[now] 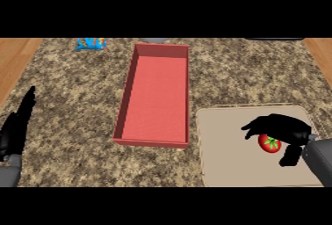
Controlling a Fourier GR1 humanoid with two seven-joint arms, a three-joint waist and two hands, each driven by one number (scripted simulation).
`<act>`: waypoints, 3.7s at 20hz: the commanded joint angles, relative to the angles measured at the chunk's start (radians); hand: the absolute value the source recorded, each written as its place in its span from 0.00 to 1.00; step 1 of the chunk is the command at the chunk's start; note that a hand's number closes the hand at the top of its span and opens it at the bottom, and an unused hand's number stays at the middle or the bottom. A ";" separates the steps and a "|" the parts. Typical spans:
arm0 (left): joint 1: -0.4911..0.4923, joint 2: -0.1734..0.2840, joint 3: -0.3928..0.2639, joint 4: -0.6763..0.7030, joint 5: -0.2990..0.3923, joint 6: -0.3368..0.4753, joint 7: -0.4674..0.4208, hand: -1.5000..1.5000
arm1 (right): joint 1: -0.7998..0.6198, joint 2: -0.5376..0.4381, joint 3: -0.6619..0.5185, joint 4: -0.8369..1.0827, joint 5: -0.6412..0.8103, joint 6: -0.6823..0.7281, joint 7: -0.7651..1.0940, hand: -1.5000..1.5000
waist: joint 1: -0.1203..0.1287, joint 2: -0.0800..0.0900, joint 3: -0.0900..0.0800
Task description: Pick the tomato from the tray and place it in the cardboard box
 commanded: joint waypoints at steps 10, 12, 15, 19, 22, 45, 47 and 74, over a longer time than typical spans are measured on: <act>-0.008 -0.036 -0.011 -0.038 -0.031 -0.026 0.032 0.50 | -0.269 0.131 -0.163 0.296 0.031 -0.216 -0.078 1.00 | 0.033 0.013 0.006; -0.038 -0.050 -0.029 -0.027 -0.038 -0.024 0.010 0.50 | -0.398 0.165 -0.174 0.375 0.033 -0.169 -0.041 1.00 | 0.074 0.029 0.007; -0.045 -0.057 -0.032 0.003 -0.046 -0.023 -0.024 0.50 | -0.491 0.159 -0.232 0.479 0.015 -0.230 -0.080 1.00 | 0.076 0.035 0.007; -0.089 -0.029 0.010 0.037 -0.029 -0.034 0.001 0.50 | -0.574 0.136 -0.305 0.524 -0.013 -0.329 -0.104 1.00 | 0.051 0.028 0.006; -0.019 -0.029 0.020 0.043 -0.017 -0.047 -0.053 0.50 | -0.656 0.163 -0.348 0.575 -0.041 -0.338 -0.101 1.00 | 0.059 0.024 0.005; -0.004 -0.069 0.008 -0.044 -0.076 -0.014 0.028 0.50 | -0.962 0.443 -0.480 0.647 -0.247 -0.099 -0.025 1.00 | 0.021 0.007 0.003; 0.031 -0.061 0.022 -0.037 -0.062 -0.031 -0.020 0.50 | -1.021 0.474 -0.492 0.640 -0.267 -0.043 0.048 1.00 | 0.021 0.006 0.003; -0.129 -0.087 -0.017 0.025 -0.090 -0.083 0.001 0.50 | -1.028 0.602 -0.383 0.885 -0.429 -0.216 0.260 0.00 | 0.155 0.036 0.002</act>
